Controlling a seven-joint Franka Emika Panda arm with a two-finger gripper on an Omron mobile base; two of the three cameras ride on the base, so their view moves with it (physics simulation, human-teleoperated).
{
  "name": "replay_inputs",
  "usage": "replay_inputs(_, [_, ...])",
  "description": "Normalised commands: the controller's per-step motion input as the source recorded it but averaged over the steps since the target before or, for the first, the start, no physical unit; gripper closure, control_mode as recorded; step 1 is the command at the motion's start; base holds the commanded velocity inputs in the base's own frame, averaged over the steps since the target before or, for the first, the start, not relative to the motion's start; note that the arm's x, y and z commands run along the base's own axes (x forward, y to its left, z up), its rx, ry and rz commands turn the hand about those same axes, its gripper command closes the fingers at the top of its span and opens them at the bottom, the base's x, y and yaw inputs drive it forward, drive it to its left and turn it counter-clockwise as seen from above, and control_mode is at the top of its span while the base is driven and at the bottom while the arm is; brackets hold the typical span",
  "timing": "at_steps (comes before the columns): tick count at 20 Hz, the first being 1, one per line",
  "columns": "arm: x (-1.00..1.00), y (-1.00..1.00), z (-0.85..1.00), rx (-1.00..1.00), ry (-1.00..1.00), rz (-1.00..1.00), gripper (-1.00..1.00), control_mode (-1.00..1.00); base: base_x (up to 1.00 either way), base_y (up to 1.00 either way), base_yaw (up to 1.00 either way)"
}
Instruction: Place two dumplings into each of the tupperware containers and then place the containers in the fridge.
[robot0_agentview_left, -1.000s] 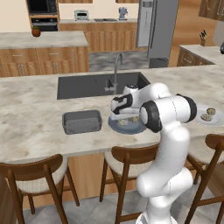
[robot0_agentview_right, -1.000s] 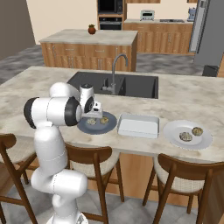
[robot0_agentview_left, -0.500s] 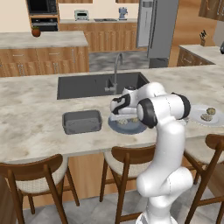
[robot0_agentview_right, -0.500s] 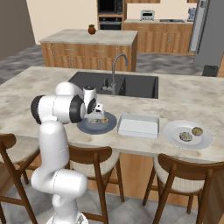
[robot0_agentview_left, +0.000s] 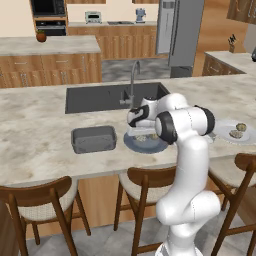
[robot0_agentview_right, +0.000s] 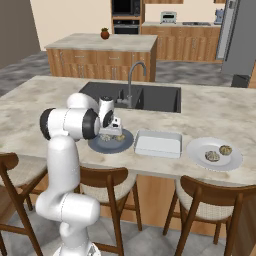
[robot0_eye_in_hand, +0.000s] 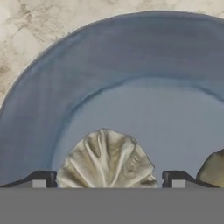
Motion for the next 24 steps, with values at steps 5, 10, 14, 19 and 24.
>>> replay_inputs(5, [0.00, 0.00, -0.53, 0.00, 0.11, 0.00, 1.00, -1.00, 0.00, 0.00, 0.00])
replay_inputs(10, [0.00, 0.00, -0.39, 0.00, 0.02, 0.00, 1.00, -1.00, 0.00, 0.00, 0.00])
replay_inputs(14, [-0.29, 0.08, 0.38, 0.00, -0.04, 0.00, 1.00, -1.00, 0.00, 0.00, 0.00])
replay_inputs(19, [-0.40, 0.55, 0.83, 0.00, -0.03, 0.00, 1.00, -1.00, 0.00, 0.00, 0.00])
replay_inputs(24, [-0.03, 0.76, 0.24, 0.03, 0.00, 0.05, 1.00, -1.00, 0.00, 0.00, 0.00])
